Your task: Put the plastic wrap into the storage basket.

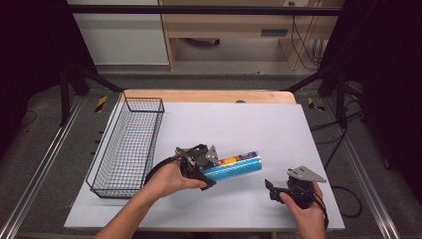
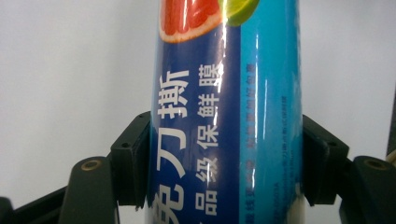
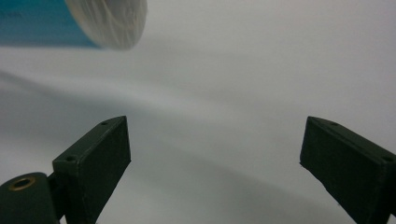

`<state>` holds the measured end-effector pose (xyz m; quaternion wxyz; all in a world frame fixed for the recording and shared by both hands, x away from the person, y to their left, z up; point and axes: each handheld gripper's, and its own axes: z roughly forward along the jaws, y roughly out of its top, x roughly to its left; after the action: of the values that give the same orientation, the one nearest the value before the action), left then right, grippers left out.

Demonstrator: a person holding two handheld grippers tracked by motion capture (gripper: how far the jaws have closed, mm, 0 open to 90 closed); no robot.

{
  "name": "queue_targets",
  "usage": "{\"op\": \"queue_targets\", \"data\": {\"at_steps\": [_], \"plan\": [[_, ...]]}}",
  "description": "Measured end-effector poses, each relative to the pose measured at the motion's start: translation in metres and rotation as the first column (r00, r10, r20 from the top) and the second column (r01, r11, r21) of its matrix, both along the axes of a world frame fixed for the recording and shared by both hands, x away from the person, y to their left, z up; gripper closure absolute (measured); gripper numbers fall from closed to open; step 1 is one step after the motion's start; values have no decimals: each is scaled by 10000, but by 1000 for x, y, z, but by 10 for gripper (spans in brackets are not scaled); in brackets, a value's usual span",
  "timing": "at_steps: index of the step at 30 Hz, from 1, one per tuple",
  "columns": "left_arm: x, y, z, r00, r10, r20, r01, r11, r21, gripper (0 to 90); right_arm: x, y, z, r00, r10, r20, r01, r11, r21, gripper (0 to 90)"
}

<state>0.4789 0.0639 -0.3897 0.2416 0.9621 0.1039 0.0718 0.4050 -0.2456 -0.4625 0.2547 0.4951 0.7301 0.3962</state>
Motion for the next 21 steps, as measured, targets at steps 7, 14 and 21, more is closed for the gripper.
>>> {"op": "queue_targets", "data": {"at_steps": [7, 14, 21], "plan": [[4, 7, 23, 9988, 426, 256, -414, 9982, -445, 317, 0, 1, 0, 10000, -4, -27, 4, 10000, 31, 87], [5, 16, 45, 9953, 791, 555, -764, 9959, -490, 317, -1, 0, 0, 10000, -71, -49, 72, 9999, 127, 93], [9, 29, 57, 9893, 1251, 752, -1212, 9911, -550, 317, -2, -1, 0, 10000, -36, 1, 36, 9998, 220, 91]]}}
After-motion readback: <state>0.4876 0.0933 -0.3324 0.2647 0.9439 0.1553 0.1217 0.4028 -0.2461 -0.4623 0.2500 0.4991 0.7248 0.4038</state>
